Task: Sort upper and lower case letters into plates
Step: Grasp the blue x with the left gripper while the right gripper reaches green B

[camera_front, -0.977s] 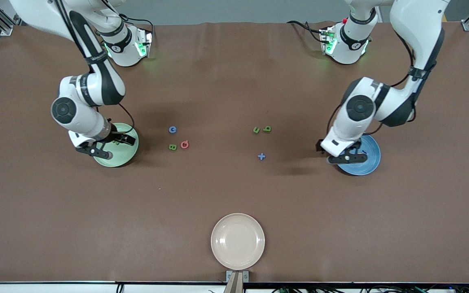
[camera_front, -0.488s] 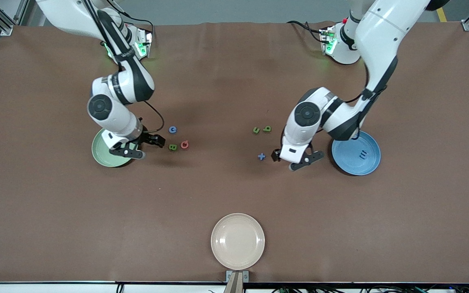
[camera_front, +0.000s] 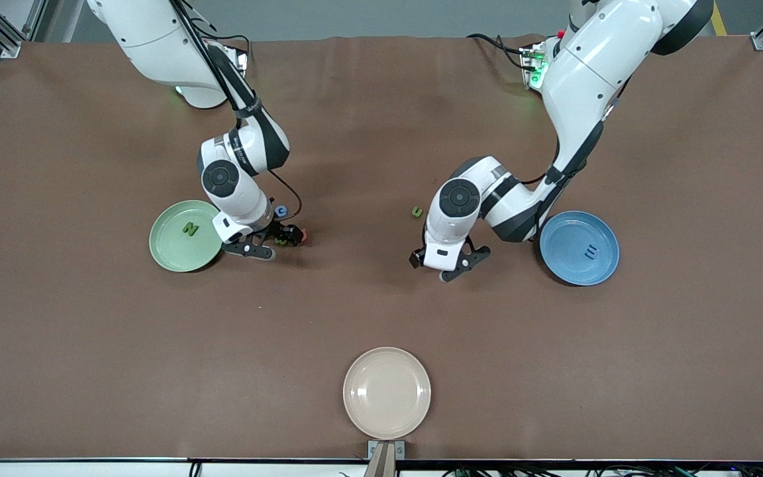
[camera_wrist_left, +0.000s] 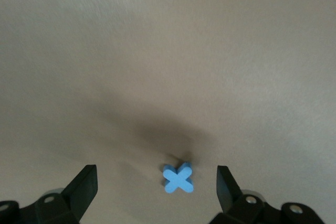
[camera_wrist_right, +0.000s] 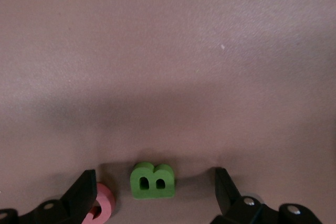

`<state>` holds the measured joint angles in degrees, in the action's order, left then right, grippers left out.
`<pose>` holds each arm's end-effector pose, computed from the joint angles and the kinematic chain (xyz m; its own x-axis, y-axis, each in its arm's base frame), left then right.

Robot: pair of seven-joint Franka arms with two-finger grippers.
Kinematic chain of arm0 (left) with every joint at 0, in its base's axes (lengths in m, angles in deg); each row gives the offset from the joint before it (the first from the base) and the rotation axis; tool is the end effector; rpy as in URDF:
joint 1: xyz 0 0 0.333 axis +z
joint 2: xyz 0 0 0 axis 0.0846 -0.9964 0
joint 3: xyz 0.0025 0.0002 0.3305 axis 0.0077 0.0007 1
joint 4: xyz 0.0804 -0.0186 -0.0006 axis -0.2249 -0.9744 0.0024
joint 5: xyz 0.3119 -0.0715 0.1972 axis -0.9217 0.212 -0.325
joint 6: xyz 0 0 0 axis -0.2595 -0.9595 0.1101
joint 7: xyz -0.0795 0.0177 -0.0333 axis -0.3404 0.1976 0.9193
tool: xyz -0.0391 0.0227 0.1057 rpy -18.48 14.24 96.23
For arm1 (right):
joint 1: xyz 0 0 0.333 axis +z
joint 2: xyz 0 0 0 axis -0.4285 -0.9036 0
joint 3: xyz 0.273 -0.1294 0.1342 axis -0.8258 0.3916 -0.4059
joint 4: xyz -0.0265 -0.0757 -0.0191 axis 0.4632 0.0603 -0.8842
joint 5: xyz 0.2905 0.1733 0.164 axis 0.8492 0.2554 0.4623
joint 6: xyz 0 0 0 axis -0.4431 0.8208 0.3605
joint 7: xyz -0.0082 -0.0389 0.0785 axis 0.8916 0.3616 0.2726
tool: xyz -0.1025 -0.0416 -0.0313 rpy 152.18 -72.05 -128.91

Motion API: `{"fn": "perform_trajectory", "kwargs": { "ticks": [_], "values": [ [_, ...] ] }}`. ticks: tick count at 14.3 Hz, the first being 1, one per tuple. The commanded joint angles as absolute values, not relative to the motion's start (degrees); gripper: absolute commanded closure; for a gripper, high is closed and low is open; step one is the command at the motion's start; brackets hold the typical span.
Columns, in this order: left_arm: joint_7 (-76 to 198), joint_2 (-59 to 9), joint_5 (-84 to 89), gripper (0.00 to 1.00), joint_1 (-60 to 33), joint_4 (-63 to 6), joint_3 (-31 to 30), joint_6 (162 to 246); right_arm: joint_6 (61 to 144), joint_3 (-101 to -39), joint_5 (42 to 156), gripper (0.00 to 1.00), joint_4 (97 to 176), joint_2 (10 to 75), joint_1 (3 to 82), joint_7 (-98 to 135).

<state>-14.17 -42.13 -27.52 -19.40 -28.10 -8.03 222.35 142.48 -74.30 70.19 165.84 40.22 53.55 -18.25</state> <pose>0.5293 -0.4008 0.2024 0.8472 0.5292 -0.0476 0.5301 -0.8479 0.0078 0.4873 0.2443 0.1894 0.9778 -0.2093 -0.0115 -0.2096 -0.9759 -0.0605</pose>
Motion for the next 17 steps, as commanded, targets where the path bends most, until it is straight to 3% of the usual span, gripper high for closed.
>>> {"fn": "perform_trajectory", "kwargs": {
  "ticks": [1, 4, 7, 10, 17],
  "values": [
    [-16.3, -43.6, -28.4, 0.00, -21.0, -26.3, -7.3, 221.0, 142.3, -73.9, 70.7, 0.03, 165.7, 40.4, 53.8, -18.8],
    [-16.3, -43.9, -28.3, 0.03, -21.8, -26.2, -6.9, 221.0, 142.4, -73.7, 70.5, 0.07, 165.6, 40.4, 53.4, -18.8],
    [-16.2, -43.9, -28.3, 0.23, -21.8, -26.2, -6.9, 221.0, 142.4, -73.4, 70.5, 0.09, 165.2, 40.4, 53.0, -18.8],
    [-16.2, -44.2, -28.3, 0.33, -22.4, -25.7, -6.9, 221.1, 142.4, -73.4, 69.8, 0.11, 164.9, 40.4, 52.3, -18.1],
    [-16.2, -45.3, -28.2, 0.38, -22.5, -24.8, -6.9, 221.4, 142.1, -73.4, 69.6, 0.31, 165.9, 40.5, 53.0, -18.2]
  ]
}}
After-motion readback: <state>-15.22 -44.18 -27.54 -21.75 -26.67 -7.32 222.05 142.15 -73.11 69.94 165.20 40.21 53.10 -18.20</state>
